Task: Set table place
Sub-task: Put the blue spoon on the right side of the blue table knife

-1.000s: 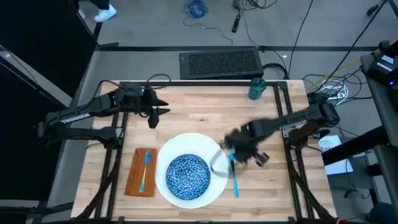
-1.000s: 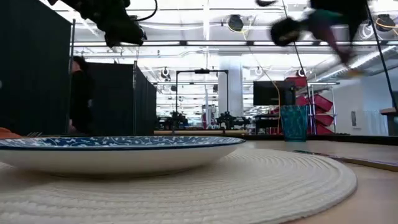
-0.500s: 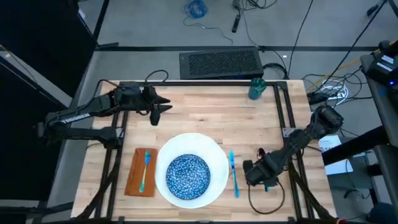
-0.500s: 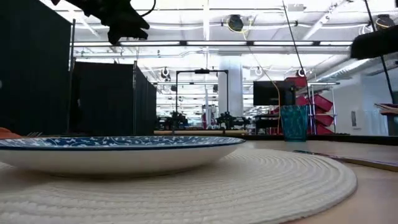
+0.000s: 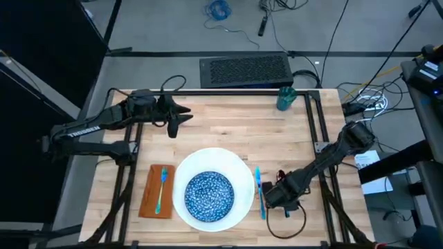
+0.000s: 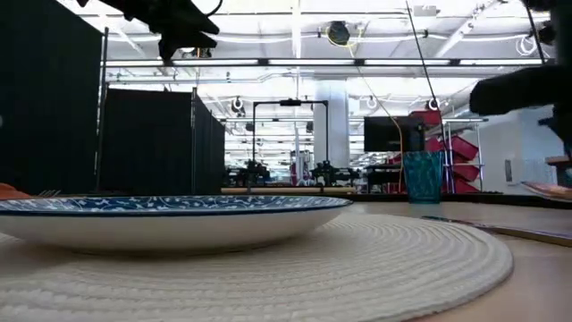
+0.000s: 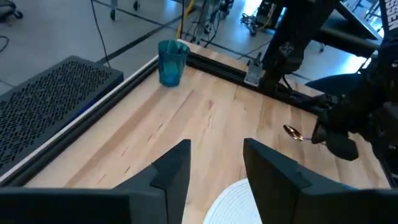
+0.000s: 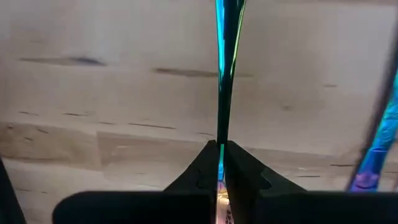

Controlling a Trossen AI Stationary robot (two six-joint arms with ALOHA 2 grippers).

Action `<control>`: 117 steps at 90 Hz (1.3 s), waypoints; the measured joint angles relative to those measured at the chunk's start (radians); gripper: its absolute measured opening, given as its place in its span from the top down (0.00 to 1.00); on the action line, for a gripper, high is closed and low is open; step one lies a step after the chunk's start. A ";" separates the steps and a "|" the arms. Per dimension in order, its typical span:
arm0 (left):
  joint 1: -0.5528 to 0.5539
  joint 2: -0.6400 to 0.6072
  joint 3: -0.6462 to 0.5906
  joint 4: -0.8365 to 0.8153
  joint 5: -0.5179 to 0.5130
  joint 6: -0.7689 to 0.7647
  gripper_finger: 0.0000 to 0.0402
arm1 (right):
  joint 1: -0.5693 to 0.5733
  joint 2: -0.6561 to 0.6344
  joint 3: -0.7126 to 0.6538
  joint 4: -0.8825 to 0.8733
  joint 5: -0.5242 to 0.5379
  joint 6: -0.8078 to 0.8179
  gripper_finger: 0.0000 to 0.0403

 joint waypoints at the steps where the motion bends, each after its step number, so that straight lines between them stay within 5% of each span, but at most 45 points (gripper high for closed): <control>1: 0.000 0.000 0.000 0.000 0.001 0.001 0.67 | -0.003 0.000 0.000 0.004 0.000 0.000 1.00; 66: 0.000 0.000 0.000 -0.021 0.010 0.055 0.67 | -0.049 0.000 0.009 0.064 -0.053 0.064 1.00; 117: 0.000 0.000 0.000 -0.020 0.010 0.061 0.67 | -0.047 -0.001 0.009 0.040 0.020 0.059 0.83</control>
